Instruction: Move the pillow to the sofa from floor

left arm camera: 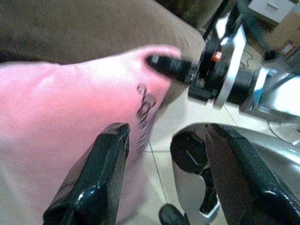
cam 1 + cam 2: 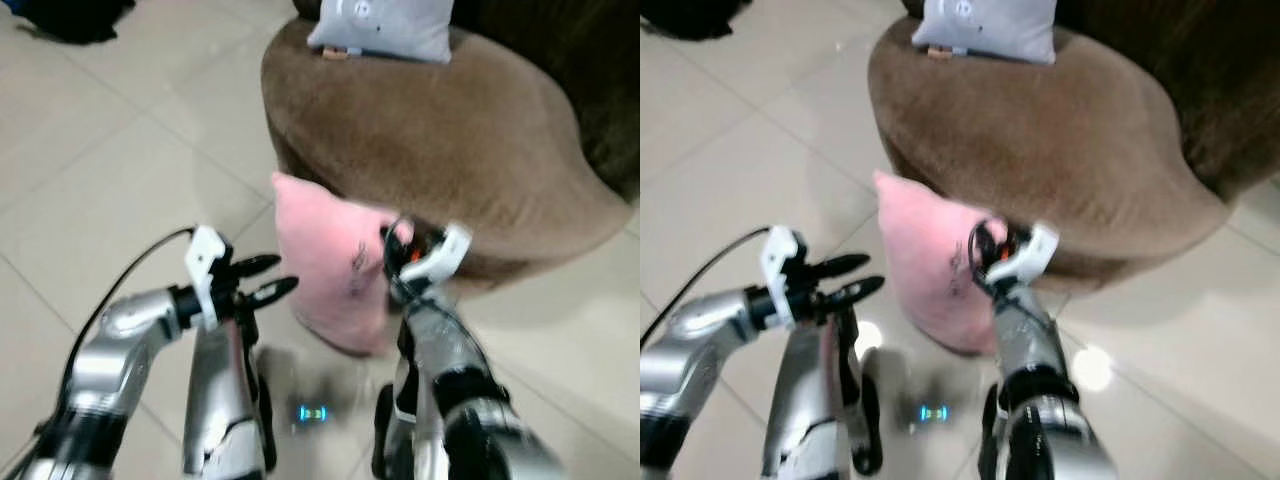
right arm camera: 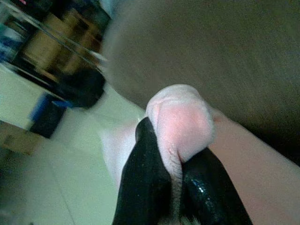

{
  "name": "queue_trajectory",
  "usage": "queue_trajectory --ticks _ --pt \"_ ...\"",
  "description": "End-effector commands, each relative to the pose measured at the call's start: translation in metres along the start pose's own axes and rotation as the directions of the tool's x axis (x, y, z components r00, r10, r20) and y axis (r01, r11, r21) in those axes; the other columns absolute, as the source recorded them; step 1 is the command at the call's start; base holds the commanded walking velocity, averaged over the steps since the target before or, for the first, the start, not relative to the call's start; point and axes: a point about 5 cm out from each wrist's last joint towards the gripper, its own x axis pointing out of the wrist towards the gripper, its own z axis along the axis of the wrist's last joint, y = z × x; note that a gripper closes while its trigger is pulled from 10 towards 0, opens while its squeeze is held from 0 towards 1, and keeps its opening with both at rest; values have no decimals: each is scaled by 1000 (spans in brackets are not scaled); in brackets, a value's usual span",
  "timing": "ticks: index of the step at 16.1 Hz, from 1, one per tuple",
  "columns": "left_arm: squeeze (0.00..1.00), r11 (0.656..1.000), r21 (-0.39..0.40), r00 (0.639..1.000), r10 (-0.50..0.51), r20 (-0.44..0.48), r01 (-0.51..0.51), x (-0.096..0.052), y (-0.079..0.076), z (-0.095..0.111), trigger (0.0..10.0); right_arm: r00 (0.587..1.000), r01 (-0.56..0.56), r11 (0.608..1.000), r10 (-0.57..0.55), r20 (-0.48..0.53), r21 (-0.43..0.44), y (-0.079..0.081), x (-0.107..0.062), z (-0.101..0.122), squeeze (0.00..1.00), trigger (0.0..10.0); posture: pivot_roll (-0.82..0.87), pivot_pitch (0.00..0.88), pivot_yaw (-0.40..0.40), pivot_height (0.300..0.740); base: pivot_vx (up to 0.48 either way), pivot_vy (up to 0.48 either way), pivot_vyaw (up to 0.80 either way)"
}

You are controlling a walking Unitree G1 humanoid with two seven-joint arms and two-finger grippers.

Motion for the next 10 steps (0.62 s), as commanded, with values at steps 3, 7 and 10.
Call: queue_trajectory --ticks 3,7,10 --pt "0 998 5 997 64 40 -64 -1 -8 13 10000 914 -243 969 216 345 37 94 23 100 0 0 128 76 -70 490 0 0 0" --pt "0 997 55 996 51 77 -55 9 -20 28 10000 752 -269 963 189 631 33 129 24 219 0 0 108 17 -85 490 0 0 0" --pt "0 988 55 978 137 160 -147 21 -12 47 10000 861 -169 977 209 465 -127 117 34 208 0 10000 108 1 -91 490 0 0 0"
